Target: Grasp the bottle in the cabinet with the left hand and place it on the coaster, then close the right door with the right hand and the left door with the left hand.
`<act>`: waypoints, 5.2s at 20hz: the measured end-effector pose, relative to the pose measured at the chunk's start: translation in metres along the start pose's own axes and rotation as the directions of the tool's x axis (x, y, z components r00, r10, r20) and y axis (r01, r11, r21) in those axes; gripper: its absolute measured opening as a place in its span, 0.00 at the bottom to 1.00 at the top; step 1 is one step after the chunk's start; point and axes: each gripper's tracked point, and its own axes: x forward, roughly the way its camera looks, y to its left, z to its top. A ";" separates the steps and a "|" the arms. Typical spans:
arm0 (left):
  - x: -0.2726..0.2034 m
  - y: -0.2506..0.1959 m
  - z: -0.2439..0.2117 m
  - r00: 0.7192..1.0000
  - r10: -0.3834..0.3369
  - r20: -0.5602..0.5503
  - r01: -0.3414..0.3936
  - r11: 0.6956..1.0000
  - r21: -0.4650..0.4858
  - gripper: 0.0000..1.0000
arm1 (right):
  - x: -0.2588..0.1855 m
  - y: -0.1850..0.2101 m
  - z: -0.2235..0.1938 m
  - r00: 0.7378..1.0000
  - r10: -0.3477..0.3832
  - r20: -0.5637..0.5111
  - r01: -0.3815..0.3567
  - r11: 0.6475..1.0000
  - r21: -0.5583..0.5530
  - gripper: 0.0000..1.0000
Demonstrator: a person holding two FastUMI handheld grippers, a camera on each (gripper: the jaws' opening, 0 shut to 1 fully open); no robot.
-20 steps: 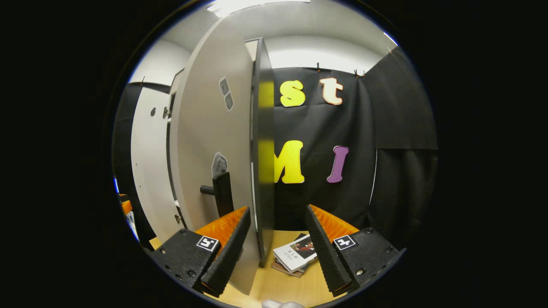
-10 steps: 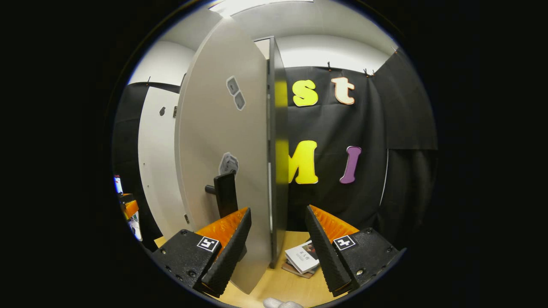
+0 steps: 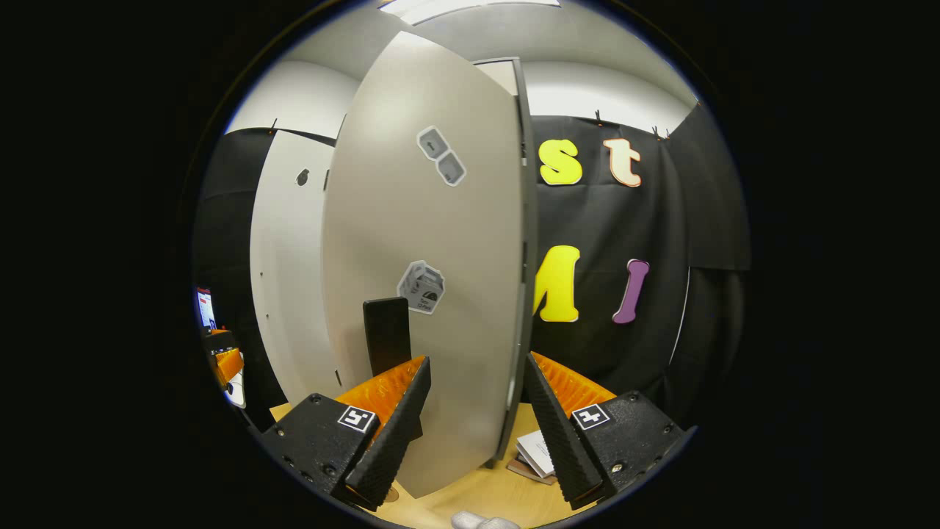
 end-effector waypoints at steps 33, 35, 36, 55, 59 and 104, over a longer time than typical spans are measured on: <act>0.042 0.179 0.007 0.998 0.062 0.024 -0.064 0.992 0.108 0.96 | -0.119 0.086 -0.093 0.985 -0.108 -0.132 0.112 0.993 0.026 0.83; 0.056 0.202 0.016 0.994 0.103 0.040 -0.107 0.987 0.118 0.96 | -0.129 0.085 -0.098 0.982 -0.118 -0.147 0.122 0.992 0.019 0.83; 0.064 0.212 0.022 0.991 0.119 0.054 -0.125 0.985 0.120 0.96 | -0.134 0.084 -0.100 0.981 -0.124 -0.150 0.128 0.992 0.020 0.83; 0.148 0.240 0.047 0.985 0.147 0.088 -0.155 0.984 0.092 0.92 | -0.160 0.063 -0.109 0.968 -0.170 -0.184 0.183 0.981 0.058 0.83; 0.145 0.239 0.047 0.981 0.176 0.087 -0.185 0.976 0.113 0.88 | -0.161 0.060 -0.105 0.972 -0.161 -0.173 0.173 0.983 0.055 0.83; 0.079 0.046 0.039 0.985 -0.157 0.070 0.150 0.985 0.087 0.96 | -0.154 0.046 -0.079 0.973 -0.208 -0.104 0.219 0.970 0.105 0.83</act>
